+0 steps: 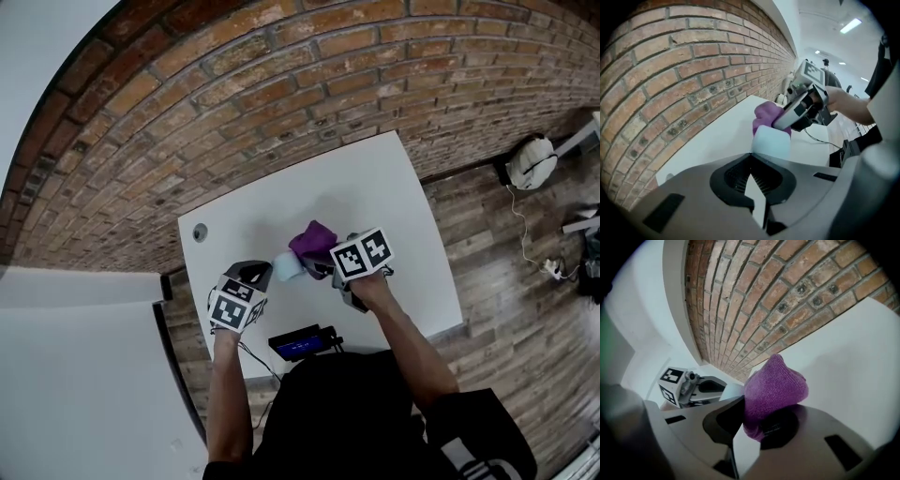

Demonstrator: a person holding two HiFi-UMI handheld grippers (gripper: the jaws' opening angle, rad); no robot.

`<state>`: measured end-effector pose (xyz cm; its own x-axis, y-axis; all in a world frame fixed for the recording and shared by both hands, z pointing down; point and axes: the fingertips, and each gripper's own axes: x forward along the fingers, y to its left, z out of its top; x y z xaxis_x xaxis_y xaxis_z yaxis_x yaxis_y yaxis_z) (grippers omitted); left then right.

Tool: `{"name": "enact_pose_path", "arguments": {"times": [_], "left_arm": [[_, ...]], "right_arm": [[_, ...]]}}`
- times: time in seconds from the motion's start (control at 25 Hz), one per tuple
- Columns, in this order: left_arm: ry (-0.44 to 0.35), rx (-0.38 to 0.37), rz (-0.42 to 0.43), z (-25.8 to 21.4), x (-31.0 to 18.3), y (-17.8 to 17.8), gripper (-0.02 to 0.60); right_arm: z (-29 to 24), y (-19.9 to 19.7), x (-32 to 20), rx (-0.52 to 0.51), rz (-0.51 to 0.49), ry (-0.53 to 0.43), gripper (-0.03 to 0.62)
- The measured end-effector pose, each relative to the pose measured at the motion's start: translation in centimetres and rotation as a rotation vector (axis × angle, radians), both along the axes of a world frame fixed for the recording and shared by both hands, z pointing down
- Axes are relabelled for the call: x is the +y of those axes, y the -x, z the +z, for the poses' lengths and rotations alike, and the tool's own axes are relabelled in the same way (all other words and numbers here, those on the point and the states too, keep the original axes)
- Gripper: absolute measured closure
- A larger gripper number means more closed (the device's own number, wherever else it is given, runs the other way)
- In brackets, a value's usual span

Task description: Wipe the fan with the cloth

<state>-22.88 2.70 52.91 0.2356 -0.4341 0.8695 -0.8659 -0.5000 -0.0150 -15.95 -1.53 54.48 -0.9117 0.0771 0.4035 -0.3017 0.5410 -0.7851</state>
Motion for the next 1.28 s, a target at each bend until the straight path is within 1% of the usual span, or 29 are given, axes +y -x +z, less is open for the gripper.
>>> {"name": "enact_pose_path", "arguments": {"times": [0.04,0.08,0.12,0.16,0.2,0.24,0.28,0.32,0.4,0.44,0.48,0.56,0.76,0.88,0.96,1.0,1.04,1.12,1.2,1.24,1.28], "left_arm": [[0.004,0.012,-0.008,-0.5,0.4,-0.1,0.581],[0.021,0.021,0.007,-0.9,1.2,-0.6,0.581],[0.048,0.036,0.045,-1.4,2.3,-1.4,0.581],[0.078,0.060,0.098,-1.7,3.5,-2.7,0.581],[0.105,0.091,0.153,-1.9,4.5,-4.1,0.581],[0.125,0.115,0.197,-1.6,5.2,-5.4,0.581],[0.136,0.121,0.222,-1.1,5.4,-6.2,0.581],[0.138,0.110,0.228,-0.3,5.2,-6.5,0.581],[0.134,0.082,0.200,0.8,4.5,-6.2,0.581],[0.130,0.071,0.179,0.9,4.2,-5.8,0.581],[0.122,0.056,0.159,0.9,3.8,-5.3,0.581],[0.104,0.026,0.127,0.7,3.1,-4.0,0.581],[0.065,-0.002,0.064,0.4,1.5,-2.0,0.581],[0.047,-0.020,0.034,0.0,1.4,-1.6,0.581],[0.020,-0.065,0.043,-1.2,1.5,-1.4,0.581],[-0.002,-0.102,0.052,-2.1,1.4,-1.2,0.581],[-0.025,-0.146,0.068,-3.0,1.2,-1.2,0.581],[-0.049,-0.219,0.114,-3.9,0.3,-1.6,0.581],[-0.036,-0.237,0.148,-3.4,-0.6,-2.3,0.581],[-0.024,-0.229,0.152,-3.0,-0.8,-2.6,0.581],[-0.012,-0.220,0.149,-2.7,-1.0,-2.7,0.581]], "right_arm": [[0.0,-0.4,-0.7,0.021,0.020,-0.047,0.517],[-0.5,-0.6,-1.6,0.028,0.037,-0.111,0.517],[-1.5,-0.5,-2.7,0.011,0.046,-0.177,0.517],[-2.9,0.1,-3.7,-0.027,0.044,-0.237,0.517],[-4.3,1.1,-4.5,-0.073,0.026,-0.284,0.517],[-5.4,2.4,-4.9,-0.113,-0.014,-0.315,0.517],[-5.9,3.8,-4.8,-0.137,-0.074,-0.327,0.517],[-5.8,5.2,-4.3,-0.142,-0.146,-0.322,0.517],[-5.0,7.0,-2.8,-0.111,-0.276,-0.290,0.517],[-4.5,7.2,-2.2,-0.086,-0.311,-0.274,0.517],[-4.1,7.1,-1.9,-0.064,-0.322,-0.260,0.517],[-3.8,6.3,-1.9,-0.046,-0.287,-0.222,0.517],[-3.4,4.1,-2.2,-0.093,-0.130,-0.089,0.517],[-1.9,2.1,-2.7,-0.092,-0.012,-0.039,0.517],[-1.4,0.5,-3.3,-0.114,0.083,-0.001,0.517],[-1.8,0.0,-3.5,-0.142,0.110,0.014,0.517],[-2.4,-0.1,-3.5,-0.172,0.115,0.014,0.517],[-4.5,0.5,-3.4,-0.231,0.080,-0.027,0.517],[-7.2,1.8,-3.1,-0.286,0.036,-0.085,0.517],[-8.1,2.6,-2.8,-0.297,0.016,-0.113,0.517],[-8.4,3.3,-2.5,-0.287,-0.004,-0.135,0.517]]}}
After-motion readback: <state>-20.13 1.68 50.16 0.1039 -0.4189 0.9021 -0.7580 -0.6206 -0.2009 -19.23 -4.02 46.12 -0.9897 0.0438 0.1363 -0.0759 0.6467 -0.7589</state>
